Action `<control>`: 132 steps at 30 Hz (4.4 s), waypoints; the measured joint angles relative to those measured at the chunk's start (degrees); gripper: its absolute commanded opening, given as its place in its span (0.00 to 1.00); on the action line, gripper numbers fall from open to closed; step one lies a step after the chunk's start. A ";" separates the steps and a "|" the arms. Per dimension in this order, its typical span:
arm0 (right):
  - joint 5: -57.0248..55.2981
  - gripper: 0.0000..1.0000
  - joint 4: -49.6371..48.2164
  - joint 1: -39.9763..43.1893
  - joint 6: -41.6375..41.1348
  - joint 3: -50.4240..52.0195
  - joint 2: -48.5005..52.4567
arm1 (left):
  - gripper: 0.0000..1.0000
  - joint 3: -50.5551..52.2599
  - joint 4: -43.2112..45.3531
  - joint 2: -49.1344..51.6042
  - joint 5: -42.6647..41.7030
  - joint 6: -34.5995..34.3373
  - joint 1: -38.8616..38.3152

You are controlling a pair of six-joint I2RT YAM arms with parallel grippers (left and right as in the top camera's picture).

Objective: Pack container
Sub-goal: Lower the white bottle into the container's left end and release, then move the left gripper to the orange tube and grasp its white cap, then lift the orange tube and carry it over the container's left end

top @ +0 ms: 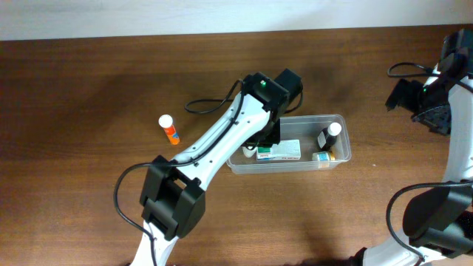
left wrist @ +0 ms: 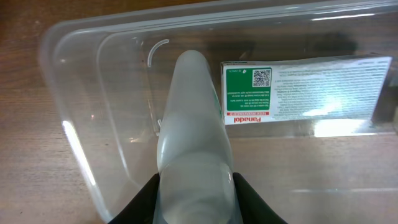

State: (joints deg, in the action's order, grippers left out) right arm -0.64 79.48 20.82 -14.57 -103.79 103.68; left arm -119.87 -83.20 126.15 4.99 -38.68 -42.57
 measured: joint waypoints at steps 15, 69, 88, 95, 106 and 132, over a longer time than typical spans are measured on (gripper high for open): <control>0.00 0.98 0.00 0.00 0.00 0.00 0.00 | 0.22 0.00 2.23 0.42 -2.29 1.31 4.20; 0.00 0.98 -0.02 0.00 0.02 0.00 0.00 | 0.99 -21.59 -13.22 0.07 -3.26 12.46 29.57; 0.00 0.98 0.00 0.00 0.00 0.00 0.00 | 0.91 0.24 -8.70 0.07 -4.35 12.76 31.67; 0.00 0.98 0.00 0.00 0.00 0.00 0.00 | 0.68 0.46 -6.91 0.07 -4.37 13.20 31.67; 0.00 0.98 0.00 0.00 0.02 0.00 0.00 | 0.46 0.52 -6.71 0.07 -4.35 13.49 31.67; 0.00 0.98 0.00 0.00 0.00 0.00 0.00 | 0.21 -4.24 -12.04 0.09 -4.52 14.05 31.67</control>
State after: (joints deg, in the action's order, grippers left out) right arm -0.64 79.48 20.82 -14.57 -103.79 103.68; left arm -124.11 -95.24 126.23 0.47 -24.62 -10.90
